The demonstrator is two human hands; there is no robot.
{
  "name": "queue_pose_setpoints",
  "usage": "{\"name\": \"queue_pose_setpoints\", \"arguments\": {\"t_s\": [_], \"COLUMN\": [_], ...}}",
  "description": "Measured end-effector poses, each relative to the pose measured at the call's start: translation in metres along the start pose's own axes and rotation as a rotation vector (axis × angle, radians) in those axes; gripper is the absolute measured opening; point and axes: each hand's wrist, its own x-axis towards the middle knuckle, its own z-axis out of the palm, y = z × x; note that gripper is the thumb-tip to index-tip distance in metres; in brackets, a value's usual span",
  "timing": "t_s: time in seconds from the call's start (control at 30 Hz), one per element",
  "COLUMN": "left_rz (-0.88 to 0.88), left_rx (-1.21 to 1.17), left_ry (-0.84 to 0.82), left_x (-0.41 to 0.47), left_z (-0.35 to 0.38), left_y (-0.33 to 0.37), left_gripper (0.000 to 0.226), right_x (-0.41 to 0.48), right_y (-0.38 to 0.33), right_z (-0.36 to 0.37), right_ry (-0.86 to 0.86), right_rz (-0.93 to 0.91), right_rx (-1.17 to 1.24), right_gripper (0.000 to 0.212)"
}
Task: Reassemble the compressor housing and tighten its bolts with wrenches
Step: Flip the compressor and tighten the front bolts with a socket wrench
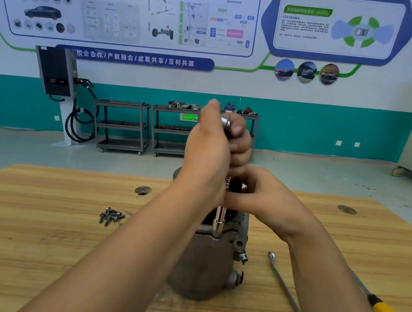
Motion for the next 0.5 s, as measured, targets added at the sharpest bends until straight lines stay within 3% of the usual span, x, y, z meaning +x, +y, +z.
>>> {"name": "queue_pose_setpoints", "arguments": {"t_s": [0.1,0.27,0.33,0.4,0.5], "left_rz": [-0.213,-0.387,-0.396,-0.331,-0.065], "left_rx": [-0.174,-0.263,-0.256,-0.181,0.189], "left_ry": [-0.208,-0.356,-0.272,-0.077,0.219], "left_x": [0.008,0.012,0.011,0.007,-0.005], "left_z": [-0.014,-0.021,-0.017,-0.01,0.0], "left_y": [0.006,0.012,0.013,0.012,0.007], "left_gripper": [0.062,0.054,0.057,0.059,0.051], "right_x": [0.0,0.0,-0.001,-0.001,0.0], "right_y": [0.007,0.011,0.011,0.009,0.007], "right_z": [-0.005,-0.009,-0.01,-0.009,-0.008], "right_ry": [0.03,0.033,0.01,0.0,0.01], "right_rz": [0.032,0.029,0.024,0.02,0.024], "right_rx": [0.015,0.074,0.102,0.105,0.065], "right_gripper": [0.031,0.016,0.012,0.013,0.013]}}
